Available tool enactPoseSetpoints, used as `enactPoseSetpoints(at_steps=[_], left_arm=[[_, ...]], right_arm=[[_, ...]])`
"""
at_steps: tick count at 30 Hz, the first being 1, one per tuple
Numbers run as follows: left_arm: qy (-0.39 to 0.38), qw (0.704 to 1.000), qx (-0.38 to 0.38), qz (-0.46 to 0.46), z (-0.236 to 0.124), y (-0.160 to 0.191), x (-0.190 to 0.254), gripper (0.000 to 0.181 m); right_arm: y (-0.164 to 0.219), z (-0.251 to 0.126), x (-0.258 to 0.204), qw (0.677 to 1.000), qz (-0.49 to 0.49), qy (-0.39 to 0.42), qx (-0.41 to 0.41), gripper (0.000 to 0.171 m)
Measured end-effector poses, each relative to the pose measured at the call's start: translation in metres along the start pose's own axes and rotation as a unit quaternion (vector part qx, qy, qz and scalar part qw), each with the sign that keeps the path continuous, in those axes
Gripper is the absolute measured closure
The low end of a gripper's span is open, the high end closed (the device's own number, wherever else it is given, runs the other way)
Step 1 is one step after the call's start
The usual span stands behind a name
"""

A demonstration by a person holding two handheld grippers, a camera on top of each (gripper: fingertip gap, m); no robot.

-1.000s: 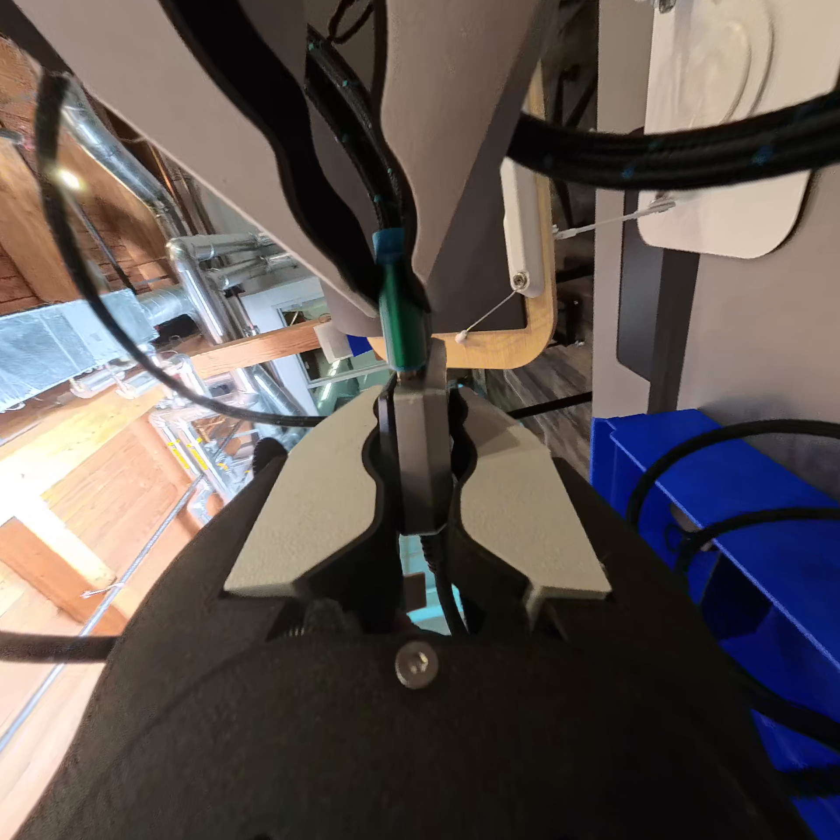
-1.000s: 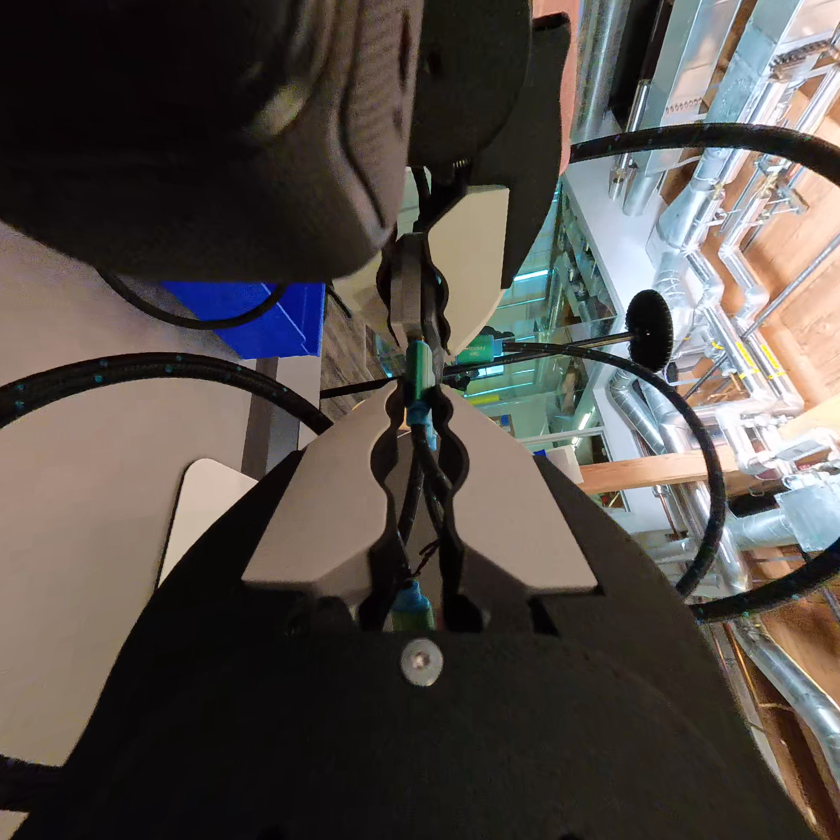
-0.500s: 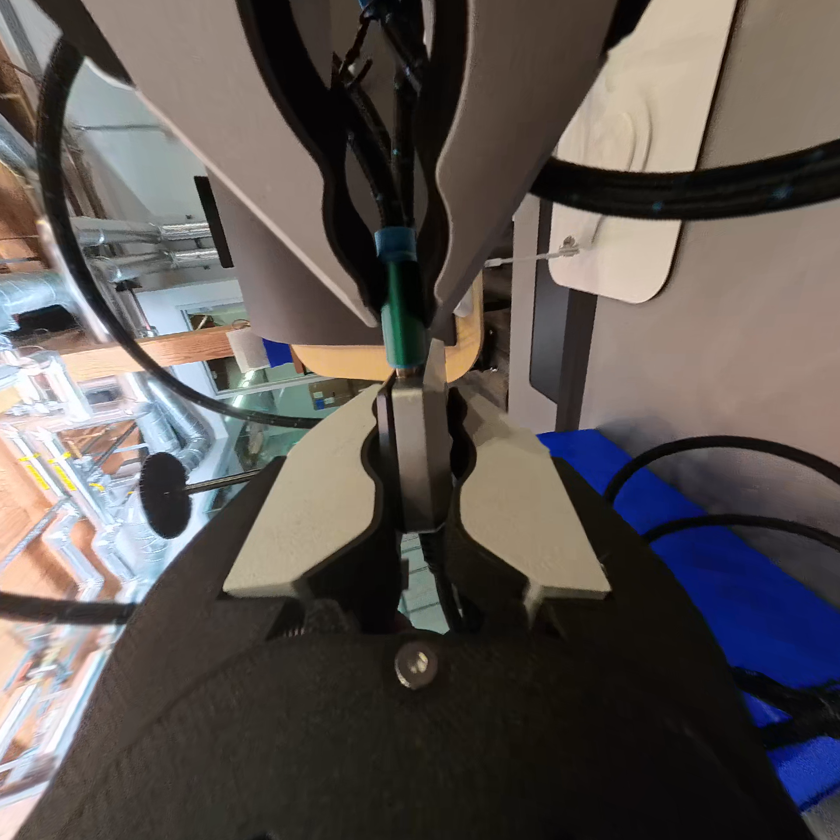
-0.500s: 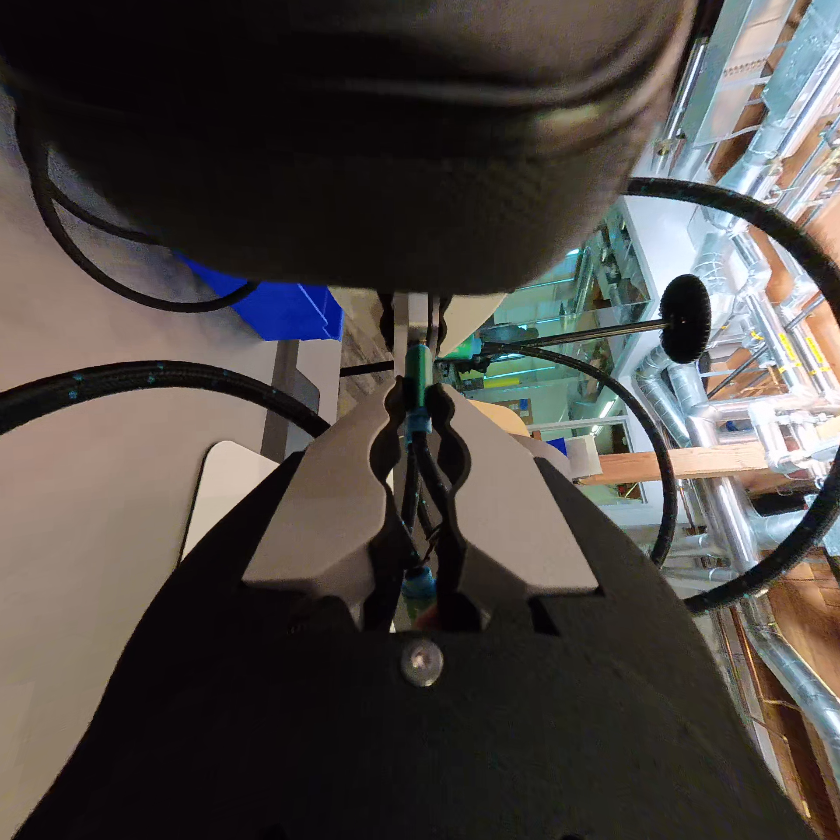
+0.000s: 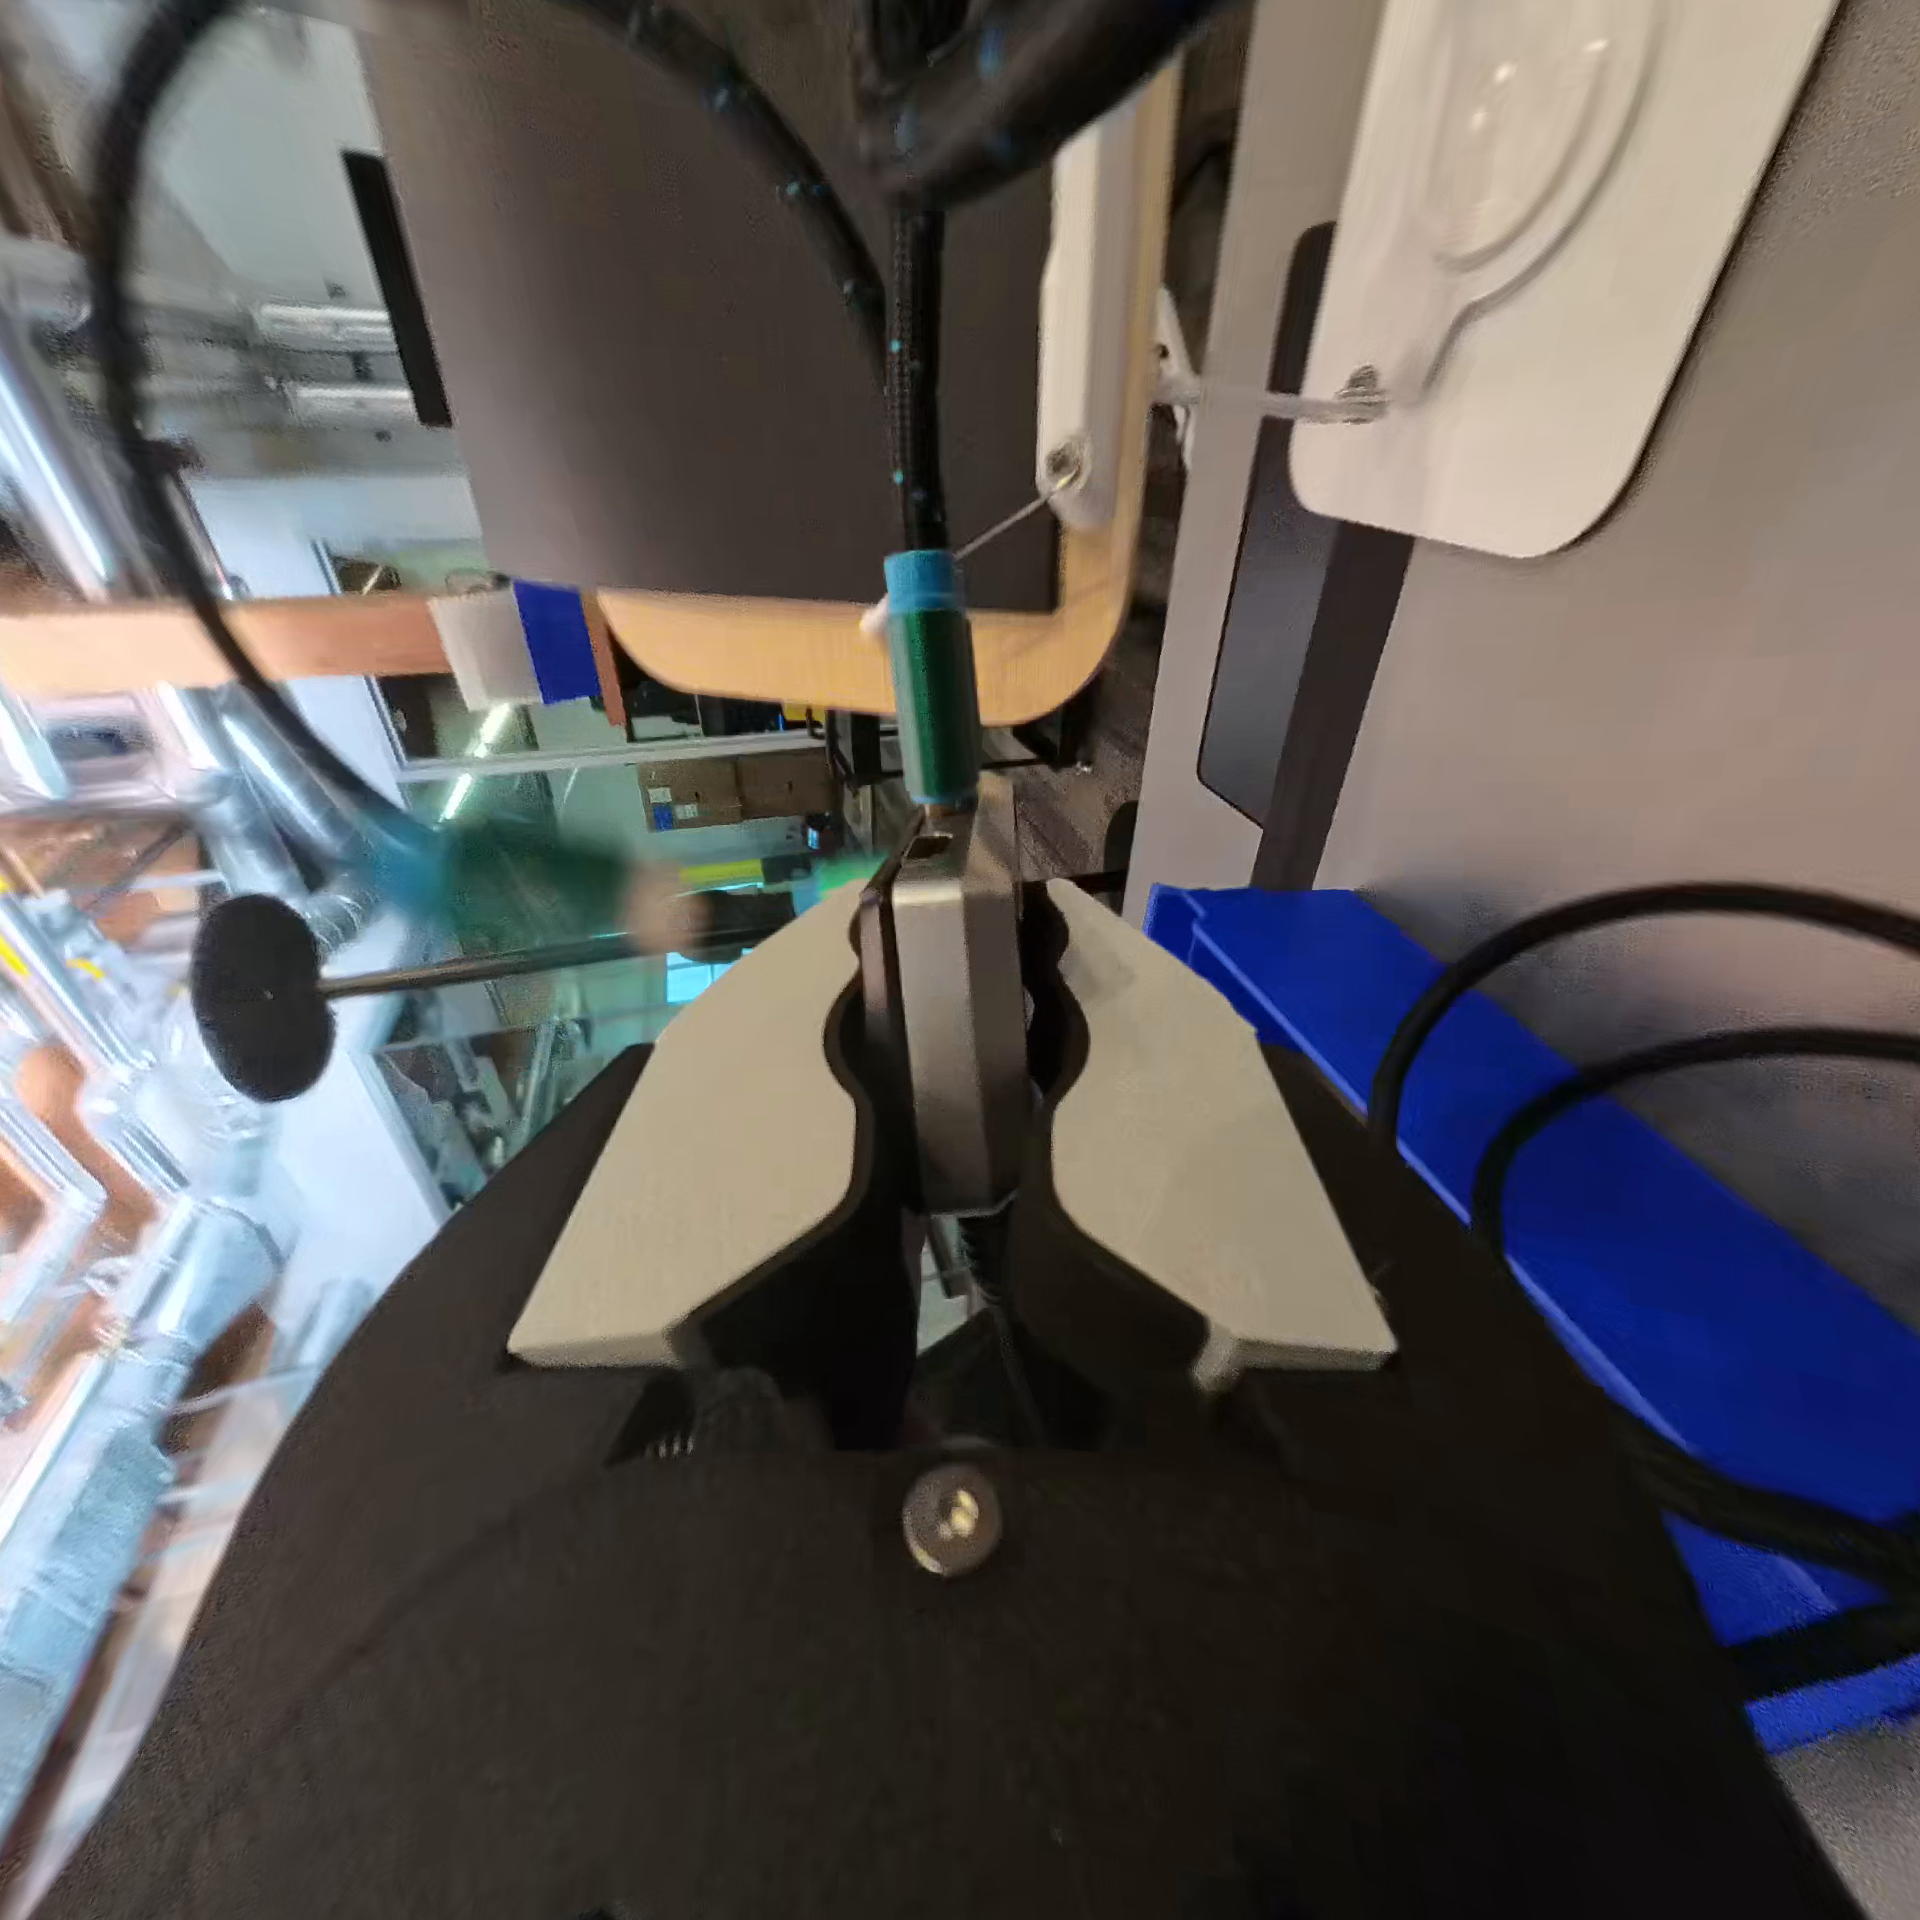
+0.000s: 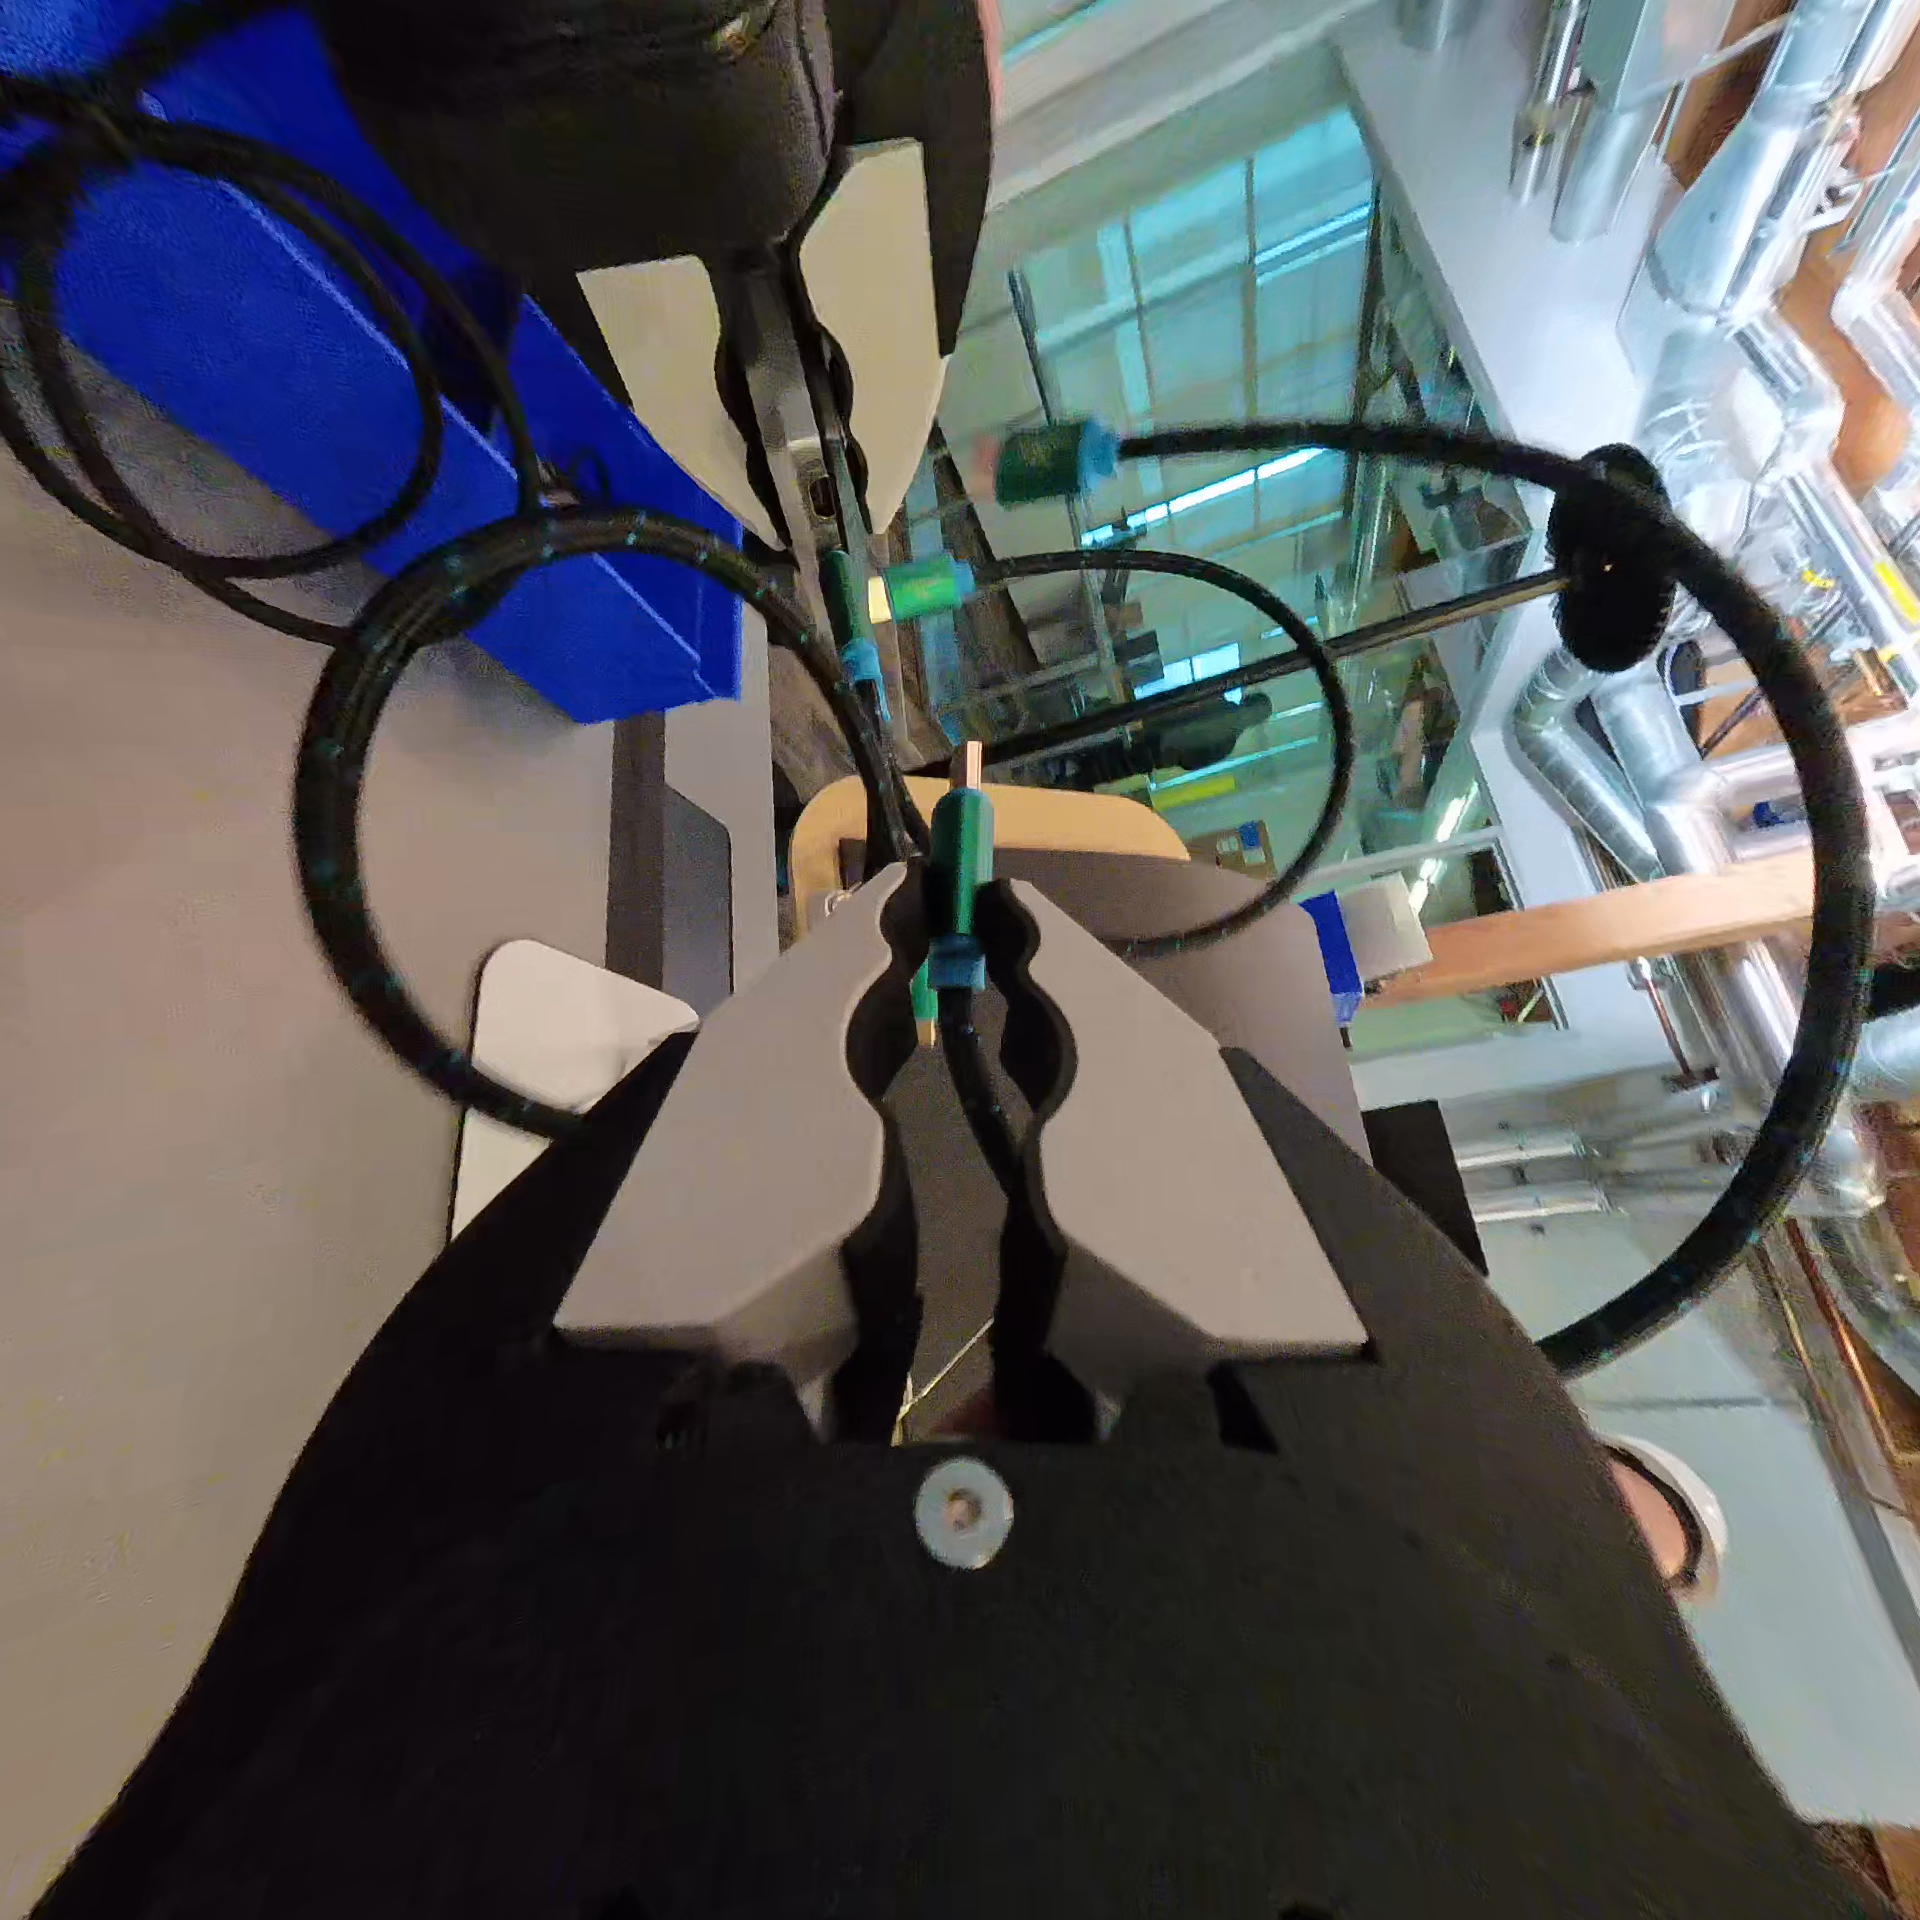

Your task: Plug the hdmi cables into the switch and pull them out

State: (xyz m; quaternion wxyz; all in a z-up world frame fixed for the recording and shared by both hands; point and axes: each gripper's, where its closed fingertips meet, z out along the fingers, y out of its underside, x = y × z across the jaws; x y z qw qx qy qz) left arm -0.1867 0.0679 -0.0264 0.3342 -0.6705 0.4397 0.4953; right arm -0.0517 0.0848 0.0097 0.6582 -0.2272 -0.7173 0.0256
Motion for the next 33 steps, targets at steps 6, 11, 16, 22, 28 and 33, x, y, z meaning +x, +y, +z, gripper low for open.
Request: enactPoseSetpoints(at_steps=[6, 11, 16, 22, 28, 33], left_arm=[[-0.025, 0.999, 0.021, -0.007, -0.018, -0.013, -0.010, 0.158], [-0.037, 0.999, -0.007, -0.010, -0.008, 0.010, -0.013, 0.157], [-0.056, 0.998, -0.029, -0.008, -0.010, 0.035, -0.026, 0.158], [-0.055, 0.998, -0.034, 0.003, -0.014, 0.047, -0.020, 0.157], [-0.076, 0.997, 0.009, -0.013, -0.018, 0.015, -0.024, 0.158], [-0.080, 0.994, 0.068, -0.018, -0.003, -0.030, -0.017, 0.158]], right_arm=[[-0.005, -0.013, -0.007, 0.999, 0.004, -0.050, 0.008, 0.163], [0.004, -0.026, -0.012, 0.995, 0.033, -0.090, 0.030, 0.163], [0.001, -0.052, 0.013, 0.992, 0.079, -0.063, 0.072, 0.163], [0.021, -0.087, 0.064, 0.987, 0.145, 0.041, 0.060, 0.163], [0.064, -0.123, 0.088, 0.980, 0.188, 0.054, -0.037, 0.163], [0.126, -0.184, 0.072, 0.949, 0.278, 0.079, -0.122, 0.163]])
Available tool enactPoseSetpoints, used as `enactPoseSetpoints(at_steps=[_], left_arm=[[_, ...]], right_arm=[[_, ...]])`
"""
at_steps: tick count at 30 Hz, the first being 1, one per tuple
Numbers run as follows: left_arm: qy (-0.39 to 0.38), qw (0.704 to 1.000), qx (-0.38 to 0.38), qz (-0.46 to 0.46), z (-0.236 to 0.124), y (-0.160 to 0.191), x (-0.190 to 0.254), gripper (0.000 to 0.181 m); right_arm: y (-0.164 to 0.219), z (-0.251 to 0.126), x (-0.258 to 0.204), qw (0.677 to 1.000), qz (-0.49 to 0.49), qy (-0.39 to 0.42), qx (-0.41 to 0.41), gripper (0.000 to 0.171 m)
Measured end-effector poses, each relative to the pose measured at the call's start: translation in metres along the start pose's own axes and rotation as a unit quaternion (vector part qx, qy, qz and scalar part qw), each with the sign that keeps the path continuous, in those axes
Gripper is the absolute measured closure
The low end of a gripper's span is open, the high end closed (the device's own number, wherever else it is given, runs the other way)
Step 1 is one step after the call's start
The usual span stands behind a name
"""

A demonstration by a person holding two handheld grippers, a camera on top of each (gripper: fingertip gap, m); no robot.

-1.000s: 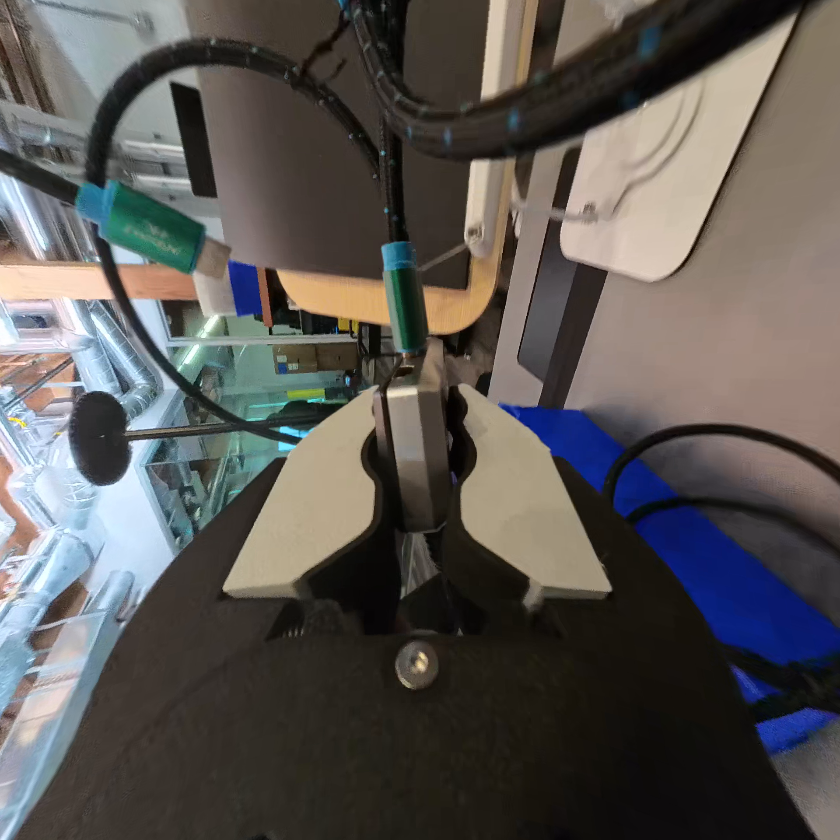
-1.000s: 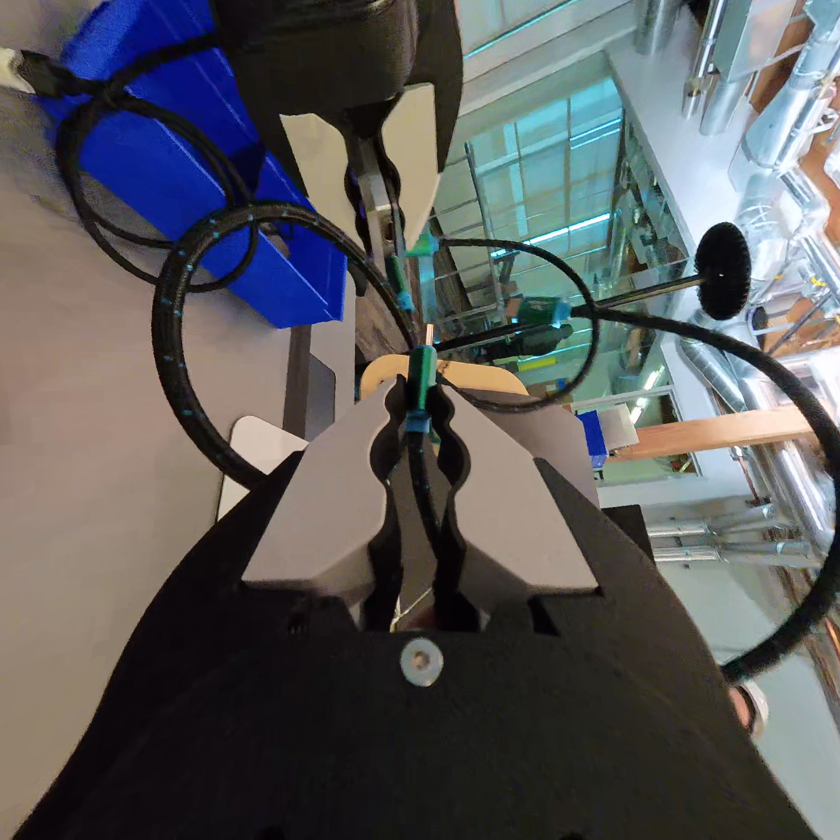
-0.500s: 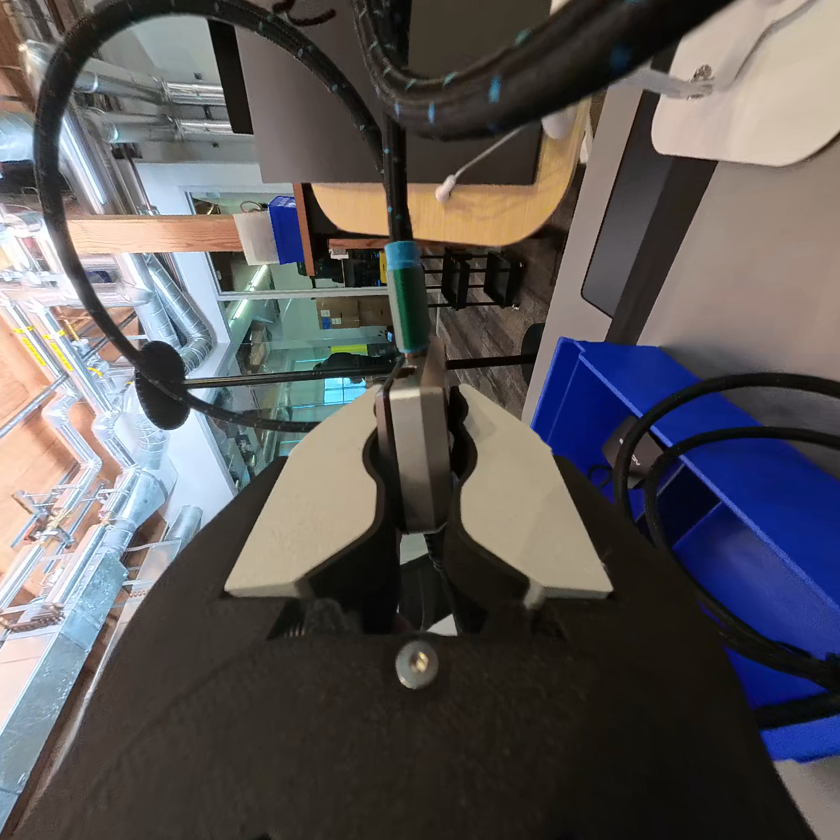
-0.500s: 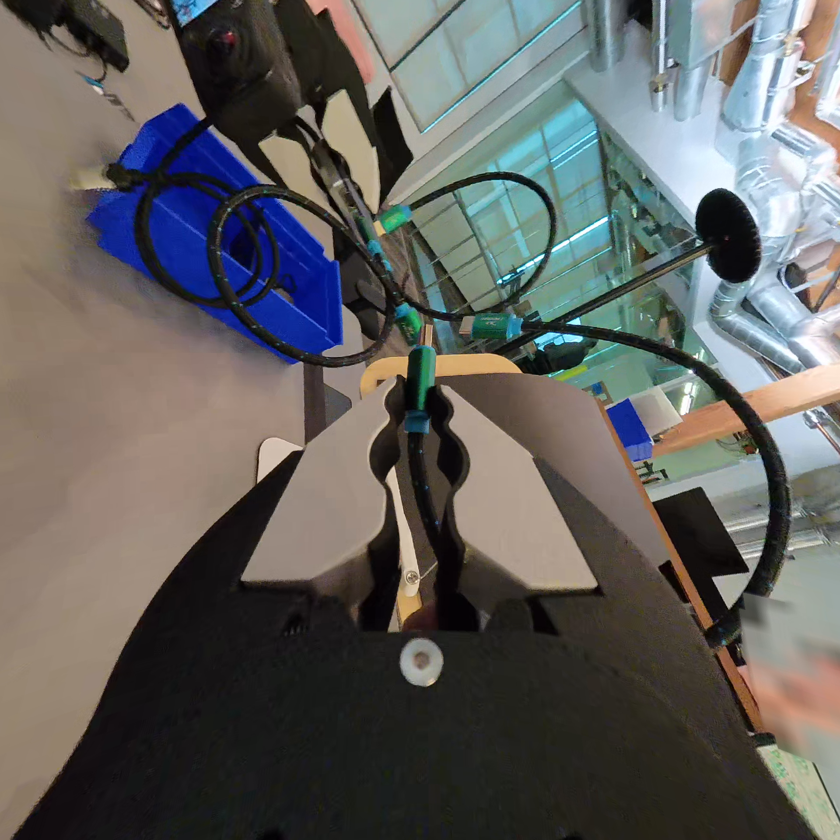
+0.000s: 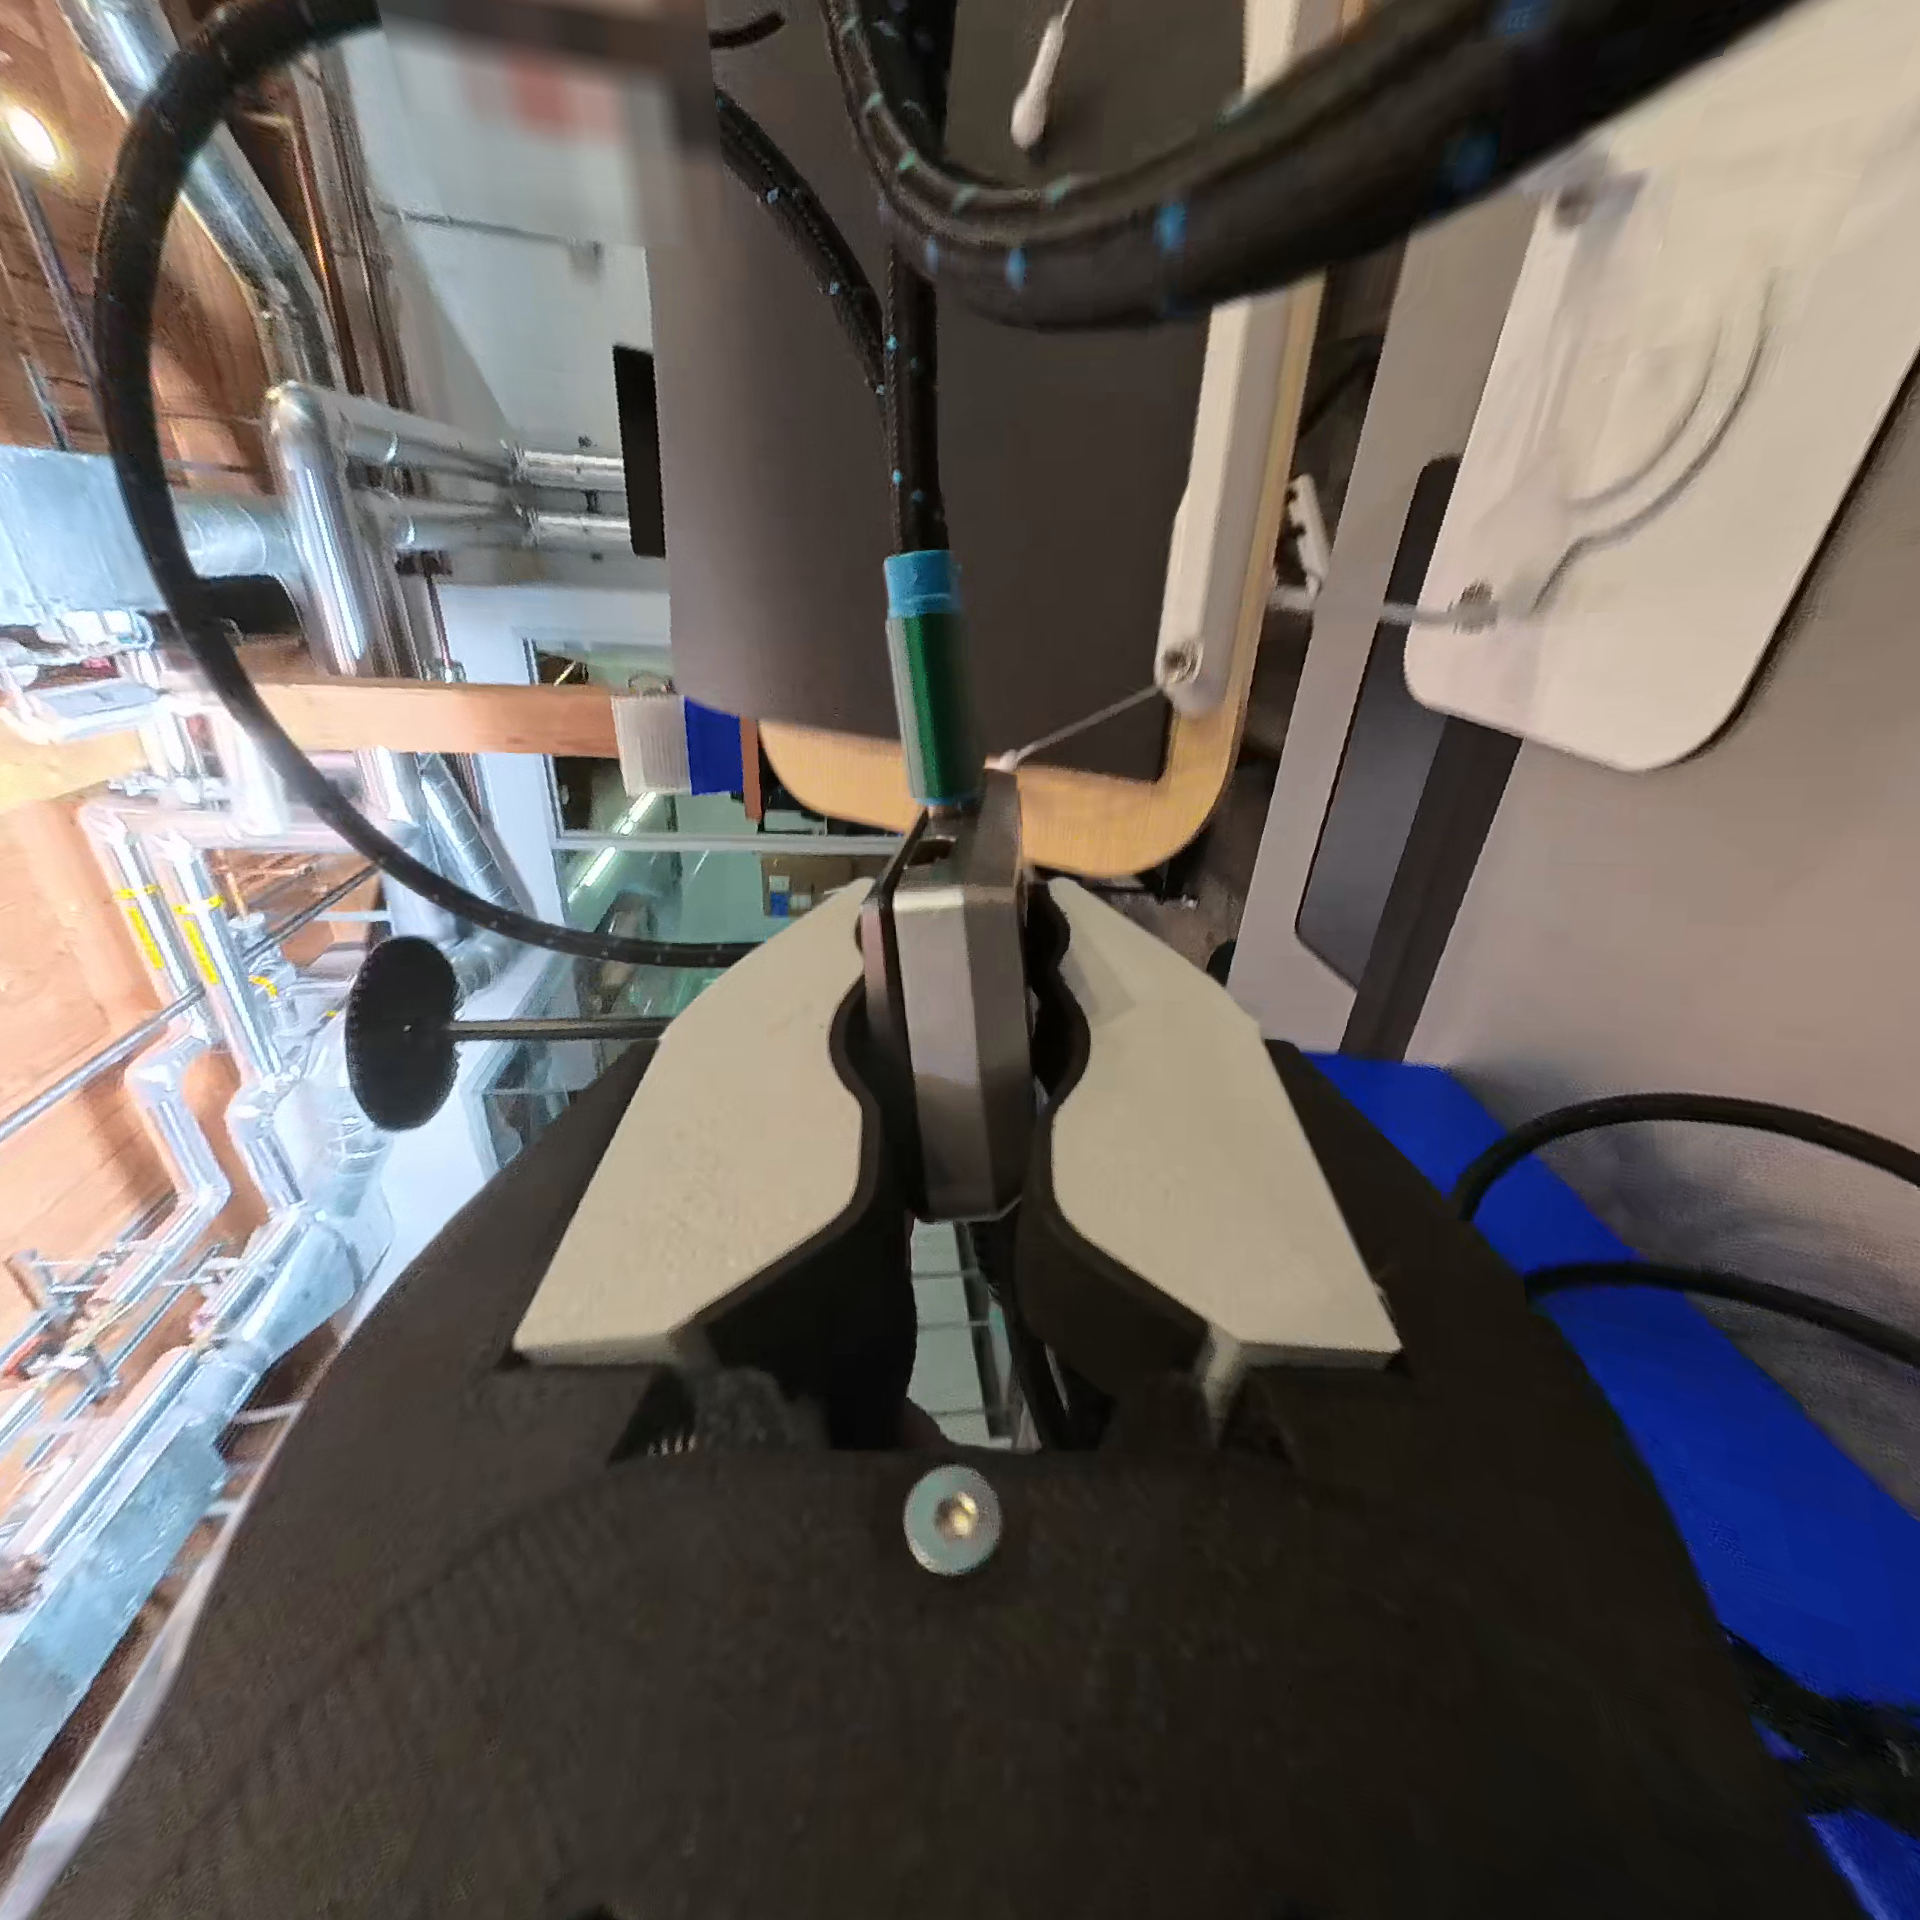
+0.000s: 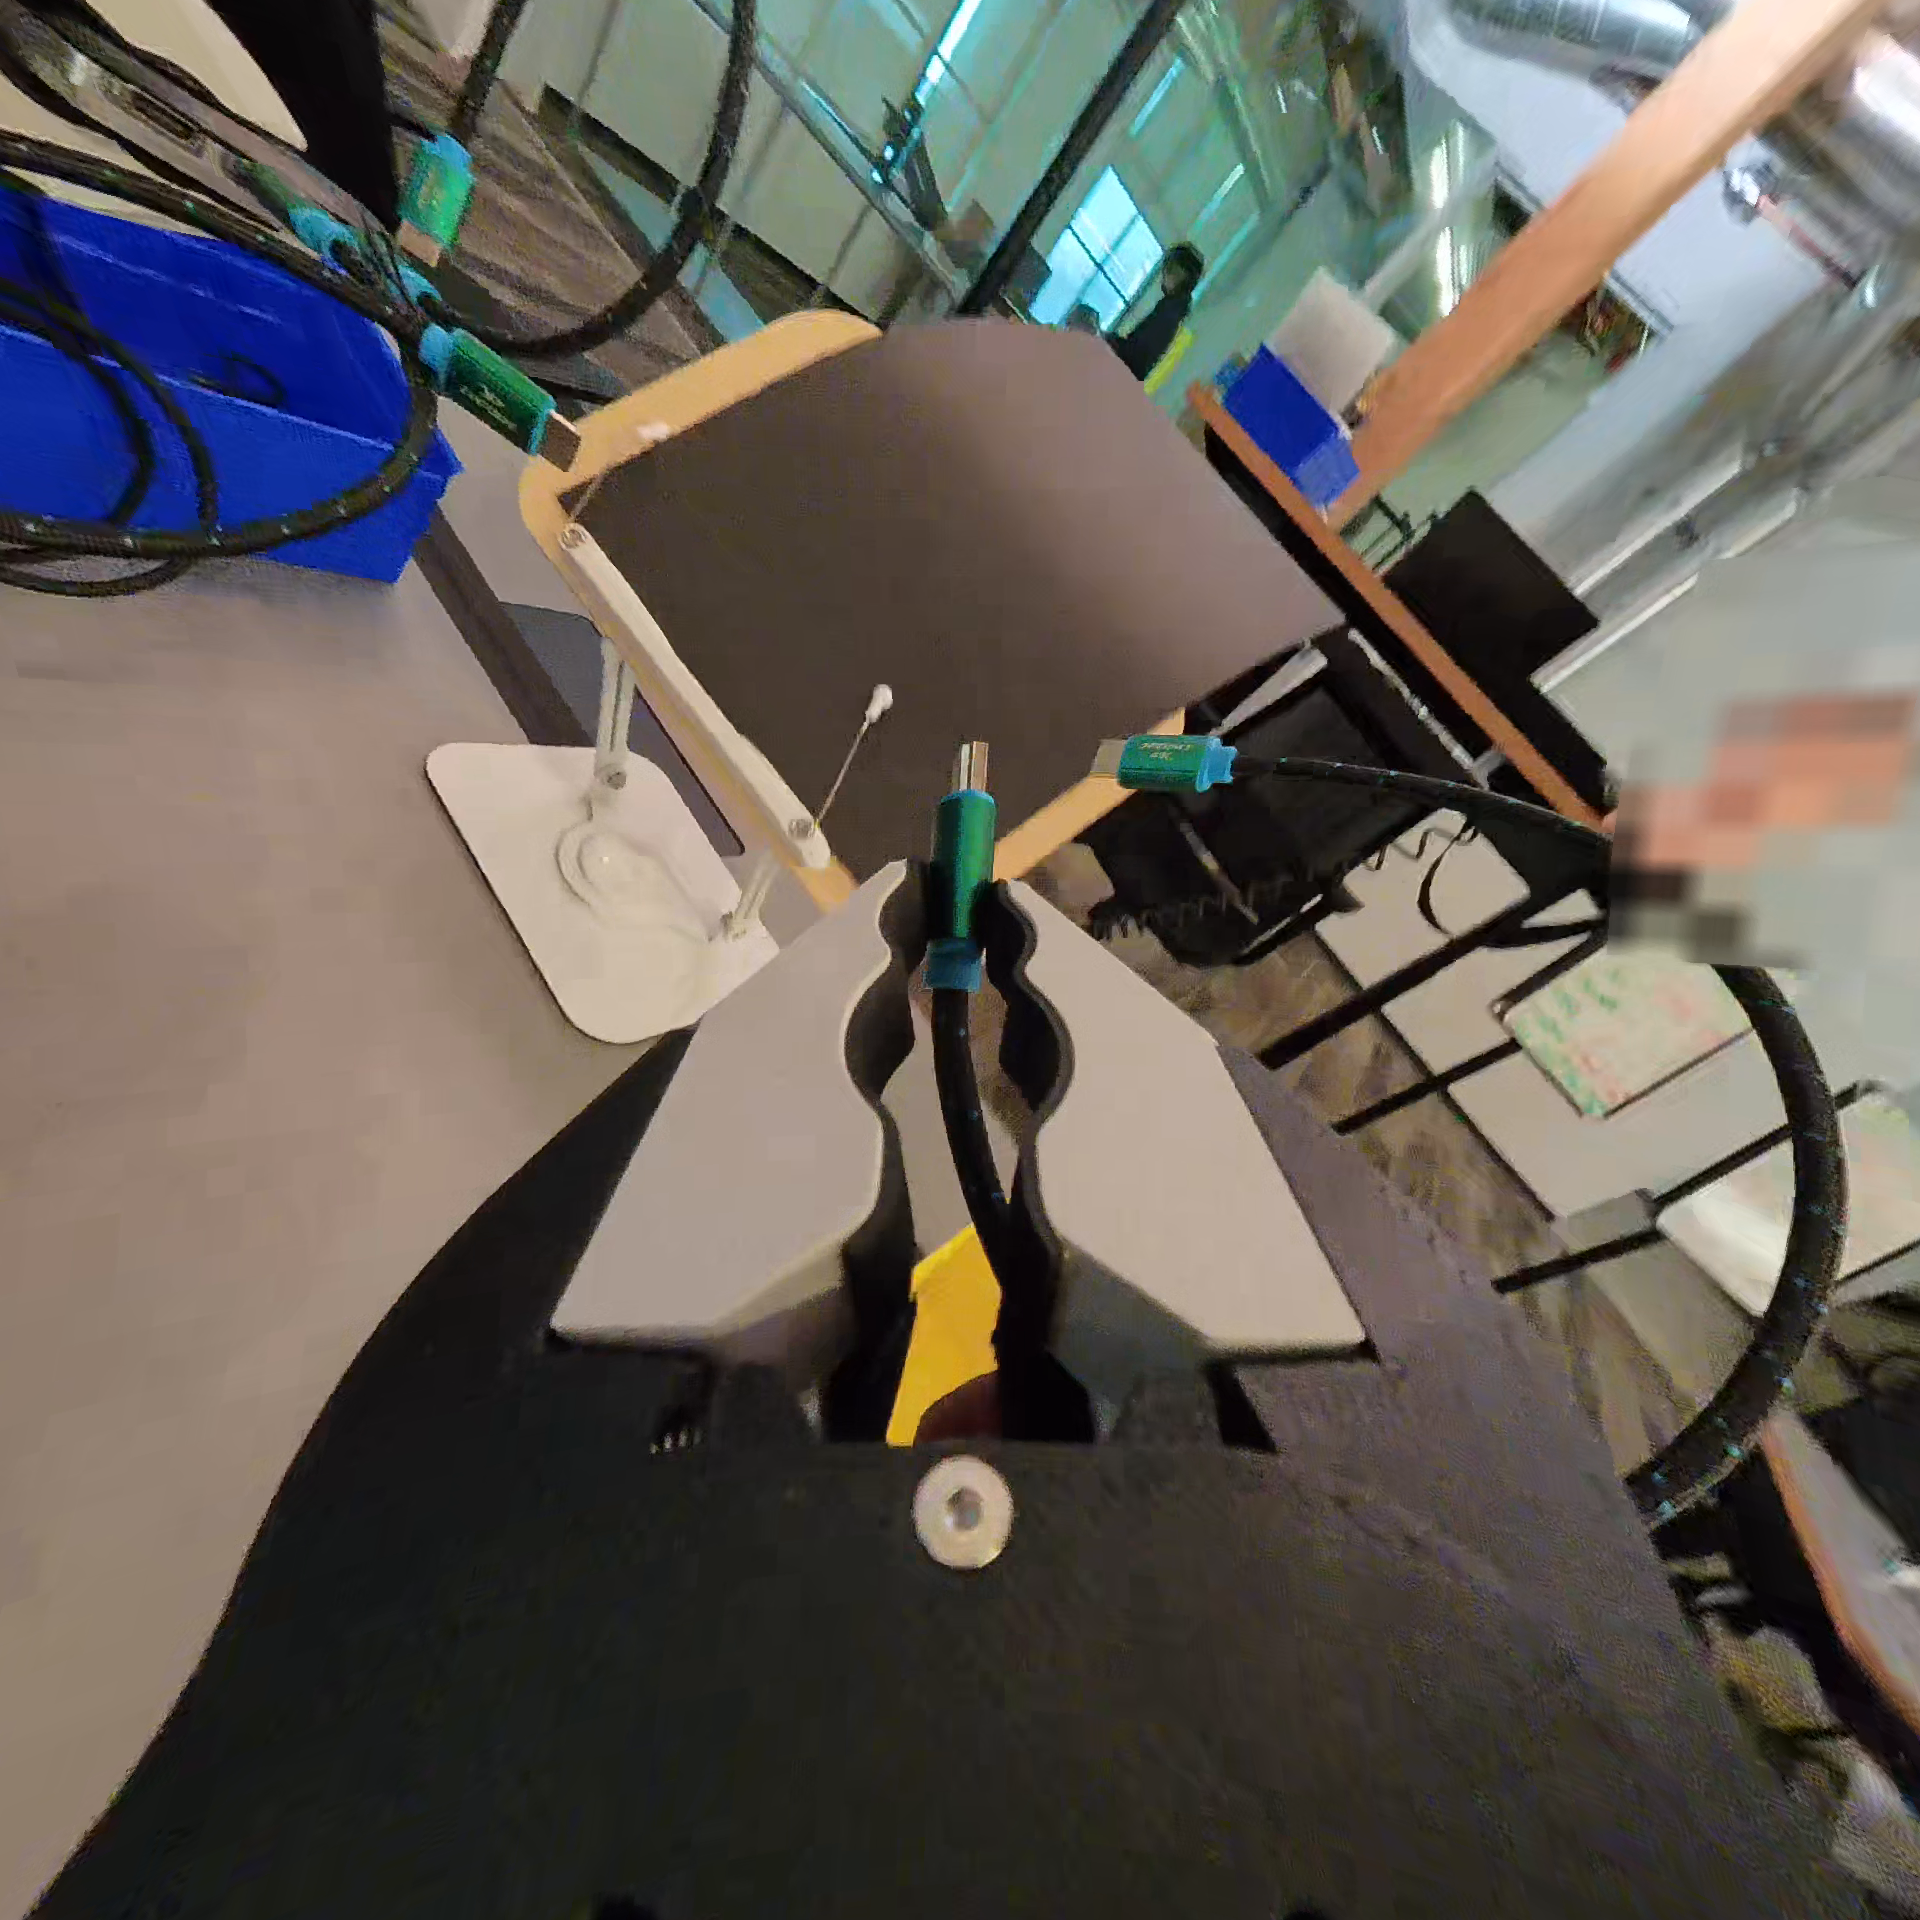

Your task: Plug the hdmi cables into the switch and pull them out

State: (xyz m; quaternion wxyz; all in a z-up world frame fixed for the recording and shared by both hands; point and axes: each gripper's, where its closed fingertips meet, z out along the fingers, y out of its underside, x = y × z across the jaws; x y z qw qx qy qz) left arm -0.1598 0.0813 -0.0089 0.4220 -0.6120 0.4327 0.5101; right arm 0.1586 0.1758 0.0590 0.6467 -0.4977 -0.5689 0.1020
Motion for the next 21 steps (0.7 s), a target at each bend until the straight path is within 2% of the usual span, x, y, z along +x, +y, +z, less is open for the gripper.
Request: enactPoseSetpoints(at_steps=[6, 10, 17, 21], left_arm=[[-0.010, 0.998, 0.053, -0.042, 0.023, -0.038, 0.007, 0.158], [-0.009, 0.995, 0.075, -0.069, 0.028, -0.053, 0.010, 0.158], [-0.001, 0.992, 0.096, -0.086, 0.031, -0.063, 0.020, 0.158], [0.004, 0.991, 0.095, -0.093, 0.033, -0.060, 0.024, 0.158]], right_arm=[[0.094, -0.043, 0.004, 0.979, 0.186, 0.073, -0.028, 0.163], [0.143, -0.045, -0.015, 0.954, 0.279, 0.100, -0.036, 0.163], [0.170, -0.042, -0.031, 0.917, 0.389, 0.080, 0.032, 0.163], [0.142, -0.035, -0.024, 0.903, 0.415, 0.052, 0.097, 0.163]])
